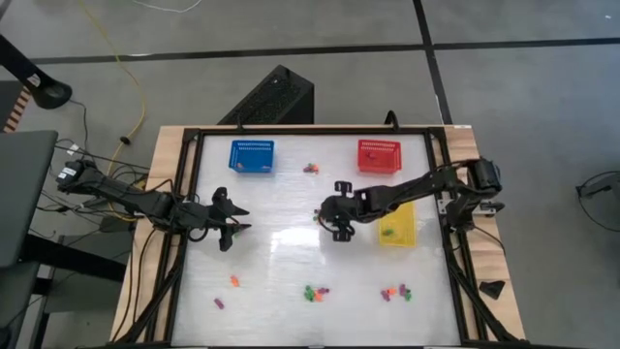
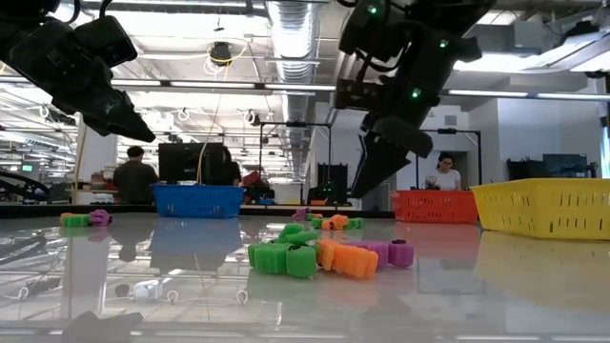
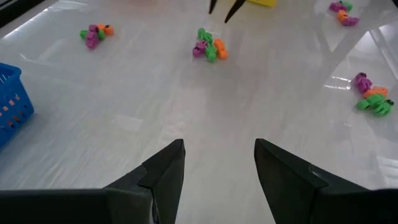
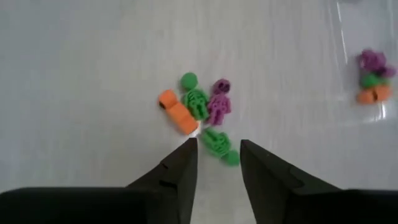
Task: Sort Halloween decoration
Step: Put the green skeleton toy into the yellow bin
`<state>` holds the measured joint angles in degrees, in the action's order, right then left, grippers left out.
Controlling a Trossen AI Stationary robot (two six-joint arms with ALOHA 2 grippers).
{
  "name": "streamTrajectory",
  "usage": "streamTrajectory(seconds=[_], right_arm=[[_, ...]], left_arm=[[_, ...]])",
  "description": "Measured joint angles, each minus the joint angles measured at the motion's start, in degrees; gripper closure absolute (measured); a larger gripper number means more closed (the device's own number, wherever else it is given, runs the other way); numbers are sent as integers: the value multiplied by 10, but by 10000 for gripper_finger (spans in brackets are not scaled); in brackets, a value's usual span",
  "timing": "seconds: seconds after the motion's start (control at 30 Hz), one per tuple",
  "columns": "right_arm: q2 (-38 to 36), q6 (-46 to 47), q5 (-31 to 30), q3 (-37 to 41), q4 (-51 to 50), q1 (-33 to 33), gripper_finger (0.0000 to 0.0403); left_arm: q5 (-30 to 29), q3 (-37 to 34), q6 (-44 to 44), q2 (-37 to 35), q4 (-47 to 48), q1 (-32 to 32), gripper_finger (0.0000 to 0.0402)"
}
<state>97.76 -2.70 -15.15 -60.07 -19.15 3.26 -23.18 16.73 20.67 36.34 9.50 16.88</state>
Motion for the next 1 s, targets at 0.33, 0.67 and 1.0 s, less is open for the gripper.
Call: streamTrajectory(seconds=[0.33,0.67,1.0], right_arm=[[42,-70,76,1,32,-46,212],[104,-88,80,-2,24,-72,227],[62,-32,75,-1,-26,-55,338]], left_arm=[[1,0,-5,0,4,0,219],[3,0,-4,0,6,0,219],[3,0,-11,0,6,0,219]])
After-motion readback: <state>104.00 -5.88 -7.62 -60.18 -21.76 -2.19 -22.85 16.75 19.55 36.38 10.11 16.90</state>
